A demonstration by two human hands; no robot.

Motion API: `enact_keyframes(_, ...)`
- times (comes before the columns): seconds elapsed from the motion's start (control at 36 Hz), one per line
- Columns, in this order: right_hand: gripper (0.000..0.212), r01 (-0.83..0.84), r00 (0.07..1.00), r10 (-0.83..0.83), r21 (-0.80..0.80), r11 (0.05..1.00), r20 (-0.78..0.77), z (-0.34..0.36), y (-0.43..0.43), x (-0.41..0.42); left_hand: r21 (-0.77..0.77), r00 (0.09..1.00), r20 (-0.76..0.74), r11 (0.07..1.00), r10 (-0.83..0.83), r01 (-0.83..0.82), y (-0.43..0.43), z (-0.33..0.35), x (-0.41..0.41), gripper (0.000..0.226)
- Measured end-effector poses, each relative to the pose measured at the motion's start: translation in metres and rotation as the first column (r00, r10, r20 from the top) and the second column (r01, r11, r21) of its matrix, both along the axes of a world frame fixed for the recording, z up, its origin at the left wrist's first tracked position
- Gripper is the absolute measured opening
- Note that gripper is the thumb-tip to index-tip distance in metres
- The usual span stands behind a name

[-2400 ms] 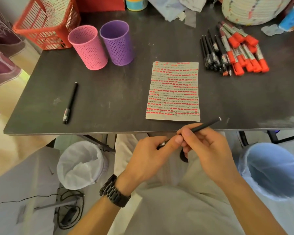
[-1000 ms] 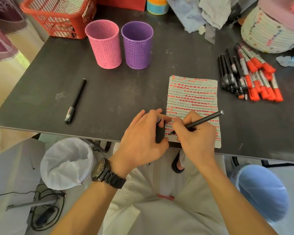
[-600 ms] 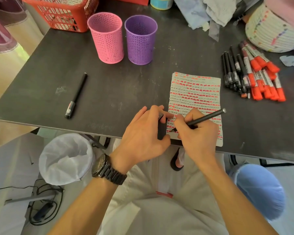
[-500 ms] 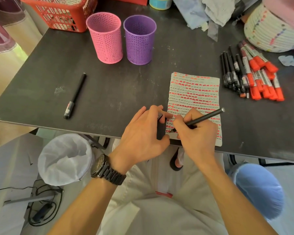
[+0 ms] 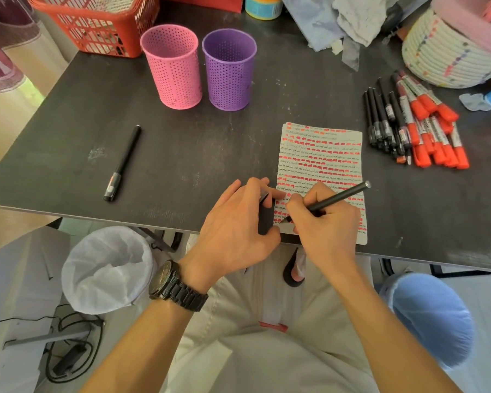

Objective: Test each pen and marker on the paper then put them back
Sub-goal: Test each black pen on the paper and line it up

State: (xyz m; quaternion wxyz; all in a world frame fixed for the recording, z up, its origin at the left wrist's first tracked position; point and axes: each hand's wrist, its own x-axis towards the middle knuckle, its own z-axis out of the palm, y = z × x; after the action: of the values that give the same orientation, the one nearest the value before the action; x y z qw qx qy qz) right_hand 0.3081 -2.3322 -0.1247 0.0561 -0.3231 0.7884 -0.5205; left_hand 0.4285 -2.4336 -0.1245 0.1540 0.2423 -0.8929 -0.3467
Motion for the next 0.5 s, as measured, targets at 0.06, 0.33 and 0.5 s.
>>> enact_keyframes(0.06, 0.029, -0.005, 1.0, 0.005, -0.004, 1.0, -0.007, 0.0008, -0.0003, 0.0002, -0.004, 1.0, 0.002, 1.0, -0.001, 0.001, -0.0002, 0.0002, 0.0, 0.039)
enact_keyframes(0.33, 0.03, -0.008, 1.0, 0.007, -0.003, 1.0, -0.01, 0.0005, 0.0002, -0.0002, -0.005, 1.0, 0.018, 1.0, 0.003, -0.003, -0.0002, 0.0027, -0.0003, 0.039)
enact_keyframes(0.5, 0.03, -0.014, 1.0, 0.014, -0.004, 1.0, -0.017, -0.0004, 0.0008, -0.0012, -0.011, 1.0, 0.012, 1.0, 0.006, -0.006, -0.0001, 0.0021, -0.0009, 0.041)
